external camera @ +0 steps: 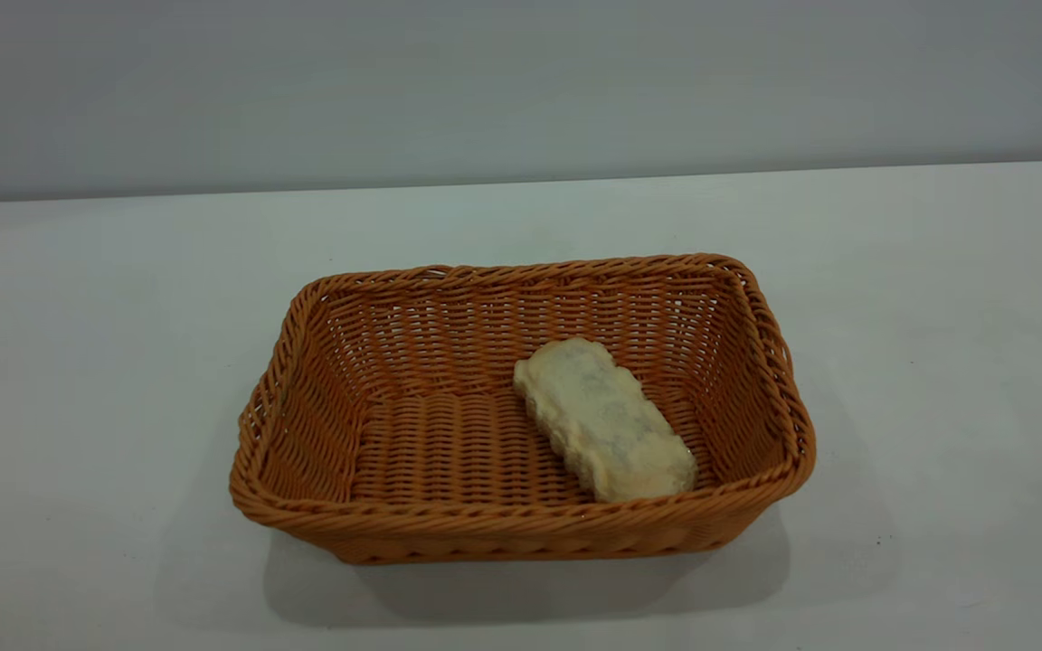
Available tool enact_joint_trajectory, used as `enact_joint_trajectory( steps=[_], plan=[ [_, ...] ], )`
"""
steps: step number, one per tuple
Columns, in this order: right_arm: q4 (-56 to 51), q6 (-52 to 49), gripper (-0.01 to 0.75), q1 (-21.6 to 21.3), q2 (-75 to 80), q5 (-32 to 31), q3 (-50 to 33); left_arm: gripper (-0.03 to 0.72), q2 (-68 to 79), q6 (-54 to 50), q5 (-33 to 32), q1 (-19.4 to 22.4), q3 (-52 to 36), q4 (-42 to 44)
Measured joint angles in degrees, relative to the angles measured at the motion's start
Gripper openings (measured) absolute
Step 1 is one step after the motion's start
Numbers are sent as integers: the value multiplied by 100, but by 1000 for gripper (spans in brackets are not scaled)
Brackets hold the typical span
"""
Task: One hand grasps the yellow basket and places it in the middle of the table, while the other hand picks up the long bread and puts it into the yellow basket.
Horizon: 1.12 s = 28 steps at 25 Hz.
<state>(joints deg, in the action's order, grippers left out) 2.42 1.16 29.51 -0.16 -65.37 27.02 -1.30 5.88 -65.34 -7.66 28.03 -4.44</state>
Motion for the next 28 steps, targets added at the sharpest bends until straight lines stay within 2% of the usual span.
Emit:
enact_joint_trajectory(
  steps=[9, 11, 17, 20, 22, 28],
  plan=[
    [-6, -2, 498, -43, 0, 2, 0, 585, 0, -4, 0, 0, 0, 0],
    [-11, -2, 498, -283, -1, 2, 0, 585, 0, -9, 0, 67, 0, 0],
    [-15, -2, 498, -1575, -71, 2, 0, 585, 0, -11, 0, 703, 0, 0],
    [-15, -2, 498, -2057, -71, 2, 0, 585, 0, -17, 0, 891, 0, 0],
    [-15, -2, 498, -2213, -71, 2, 0, 585, 0, -17, 0, 921, 0, 0],
    [-15, -7, 498, -2270, -71, 2, 0, 585, 0, -34, 0, 857, 0, 0]
  ],
)
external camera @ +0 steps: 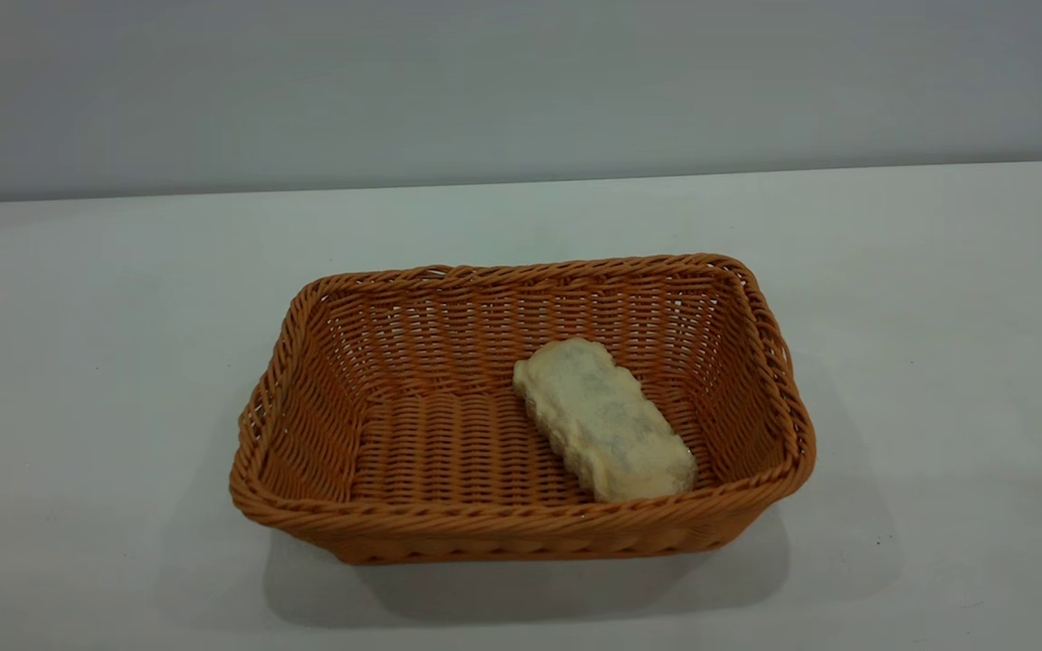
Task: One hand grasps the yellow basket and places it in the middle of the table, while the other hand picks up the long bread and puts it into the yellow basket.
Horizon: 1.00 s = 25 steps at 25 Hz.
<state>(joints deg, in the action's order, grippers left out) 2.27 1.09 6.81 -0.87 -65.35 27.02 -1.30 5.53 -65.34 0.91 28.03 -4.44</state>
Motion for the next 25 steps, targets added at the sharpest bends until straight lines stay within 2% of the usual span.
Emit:
enact_joint_trajectory(
  steps=[5, 14, 25],
  plan=[
    [-14, 0, 498, -281, 0, 0, 0, 585, 0, -11, 0, -19, 0, 0],
    [-20, -1, 498, -519, 0, 0, 0, 585, 0, -28, 0, -19, 0, 0],
    [-53, -7, 498, -555, 0, 0, 0, 585, 0, -28, 0, -19, 0, 0]
  ],
)
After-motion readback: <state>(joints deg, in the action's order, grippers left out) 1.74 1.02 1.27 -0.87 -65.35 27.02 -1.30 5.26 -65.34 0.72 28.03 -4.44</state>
